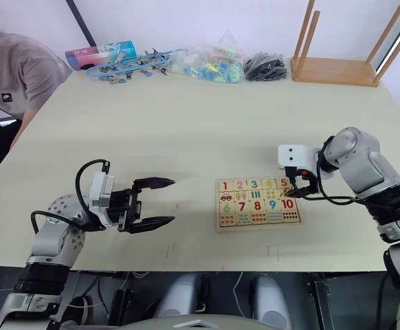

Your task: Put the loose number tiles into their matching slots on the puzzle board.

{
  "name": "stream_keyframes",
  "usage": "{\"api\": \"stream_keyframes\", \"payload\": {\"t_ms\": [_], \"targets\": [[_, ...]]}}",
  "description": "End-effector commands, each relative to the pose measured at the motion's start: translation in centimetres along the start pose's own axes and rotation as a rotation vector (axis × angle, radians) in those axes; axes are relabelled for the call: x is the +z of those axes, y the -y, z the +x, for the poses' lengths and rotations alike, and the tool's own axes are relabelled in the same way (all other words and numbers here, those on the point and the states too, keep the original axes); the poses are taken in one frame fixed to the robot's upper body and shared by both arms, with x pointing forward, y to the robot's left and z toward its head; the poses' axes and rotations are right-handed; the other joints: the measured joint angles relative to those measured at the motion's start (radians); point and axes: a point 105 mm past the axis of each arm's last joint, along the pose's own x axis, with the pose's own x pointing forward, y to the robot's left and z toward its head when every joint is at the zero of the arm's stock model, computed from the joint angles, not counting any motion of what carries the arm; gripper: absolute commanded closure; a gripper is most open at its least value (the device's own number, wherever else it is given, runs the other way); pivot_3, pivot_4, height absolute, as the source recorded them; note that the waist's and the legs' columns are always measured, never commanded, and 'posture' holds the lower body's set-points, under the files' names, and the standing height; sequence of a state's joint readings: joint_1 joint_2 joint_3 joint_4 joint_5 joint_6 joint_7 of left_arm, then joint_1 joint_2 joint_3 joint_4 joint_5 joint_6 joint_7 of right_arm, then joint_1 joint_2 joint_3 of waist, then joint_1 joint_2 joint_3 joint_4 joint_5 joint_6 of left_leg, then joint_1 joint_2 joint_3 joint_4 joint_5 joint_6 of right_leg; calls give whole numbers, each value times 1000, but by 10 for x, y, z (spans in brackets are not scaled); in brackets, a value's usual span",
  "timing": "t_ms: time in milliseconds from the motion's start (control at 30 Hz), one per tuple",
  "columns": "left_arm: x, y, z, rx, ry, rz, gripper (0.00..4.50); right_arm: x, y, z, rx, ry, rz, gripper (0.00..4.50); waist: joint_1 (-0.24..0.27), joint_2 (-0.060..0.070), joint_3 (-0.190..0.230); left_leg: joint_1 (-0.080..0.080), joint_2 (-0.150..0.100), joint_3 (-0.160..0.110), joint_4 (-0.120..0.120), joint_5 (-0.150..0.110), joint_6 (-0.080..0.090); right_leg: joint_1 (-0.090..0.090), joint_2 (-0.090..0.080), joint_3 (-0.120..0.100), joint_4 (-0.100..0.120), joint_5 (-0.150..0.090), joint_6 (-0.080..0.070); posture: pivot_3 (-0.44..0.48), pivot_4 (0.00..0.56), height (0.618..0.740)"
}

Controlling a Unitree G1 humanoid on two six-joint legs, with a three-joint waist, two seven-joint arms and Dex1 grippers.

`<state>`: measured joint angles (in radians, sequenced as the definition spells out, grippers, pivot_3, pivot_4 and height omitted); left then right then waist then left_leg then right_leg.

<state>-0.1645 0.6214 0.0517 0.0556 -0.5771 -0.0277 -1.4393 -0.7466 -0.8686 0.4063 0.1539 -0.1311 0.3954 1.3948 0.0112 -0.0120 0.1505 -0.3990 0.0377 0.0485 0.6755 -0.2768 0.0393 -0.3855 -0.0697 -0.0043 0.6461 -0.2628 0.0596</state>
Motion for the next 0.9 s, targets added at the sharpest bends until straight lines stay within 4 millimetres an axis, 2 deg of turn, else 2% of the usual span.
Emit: {"api": "stream_keyframes", "payload": {"t_ms": [33,167,267,400,433,467,500,667,900], "targets": [[9,-3,-1,1,8,41,0,5,7,-23,-72,76,35,33,1,0,0,0,0,0,0,0,0,0,0,0,0,0,0,0,150,737],[8,-2,-1,0,7,37,0,2,6,-30,-118,143,107,33,1,0,0,0,0,0,0,0,0,0,0,0,0,0,0,0,150,737],[9,-3,0,-5,11,36,0,4,6,-33,-161,227,161,800,1,0,0,0,0,0,0,0,0,0,0,0,0,0,0,0,150,737],[9,-5,0,-14,9,38,0,4,2,-31,-225,339,221,2813,1,0,0,0,0,0,-1,0,0,0,0,0,0,0,0,0,150,737],[10,-5,0,-15,8,39,0,4,1,-30,-244,370,236,3507,1,0,0,0,0,0,-1,0,0,0,0,0,0,0,0,0,150,737],[10,-5,-1,-17,6,39,0,3,-1,-29,-259,395,255,3826,1,0,0,0,0,0,-1,0,0,0,0,0,0,0,0,0,150,737],[10,-6,-1,-18,5,40,0,2,-2,-28,-273,414,271,4399,1,0,0,0,0,0,-1,0,0,0,0,0,0,0,0,0,150,737],[10,-7,-1,-22,2,43,0,-8,-5,-19,-371,488,373,4399,1,0,0,0,0,0,-1,0,0,0,0,0,0,0,0,0,150,737],[11,-7,-2,-23,0,41,0,-19,-15,-8,-421,541,470,4399,1,0,0,0,0,0,-1,0,0,0,1,0,0,0,0,0,150,737]]}}
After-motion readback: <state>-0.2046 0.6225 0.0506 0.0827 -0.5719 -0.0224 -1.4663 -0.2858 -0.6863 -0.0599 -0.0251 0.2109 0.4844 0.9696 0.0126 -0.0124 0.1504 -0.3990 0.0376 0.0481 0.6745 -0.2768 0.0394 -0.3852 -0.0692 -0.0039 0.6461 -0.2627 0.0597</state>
